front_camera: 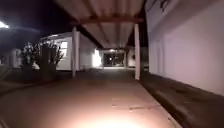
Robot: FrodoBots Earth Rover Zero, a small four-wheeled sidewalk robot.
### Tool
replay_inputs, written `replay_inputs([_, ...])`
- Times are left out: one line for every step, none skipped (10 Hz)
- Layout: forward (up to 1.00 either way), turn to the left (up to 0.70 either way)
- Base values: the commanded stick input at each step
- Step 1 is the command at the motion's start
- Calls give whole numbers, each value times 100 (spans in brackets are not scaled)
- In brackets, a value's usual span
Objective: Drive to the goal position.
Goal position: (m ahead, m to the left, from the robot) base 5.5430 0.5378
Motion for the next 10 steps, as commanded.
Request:
replay_inputs([100, 0])
replay_inputs([100, 0])
replay_inputs([100, 0])
replay_inputs([100, 0])
replay_inputs([100, 0])
replay_inputs([100, 0])
replay_inputs([100, 0])
replay_inputs([100, 0])
replay_inputs([100, 0])
replay_inputs([100, 0])
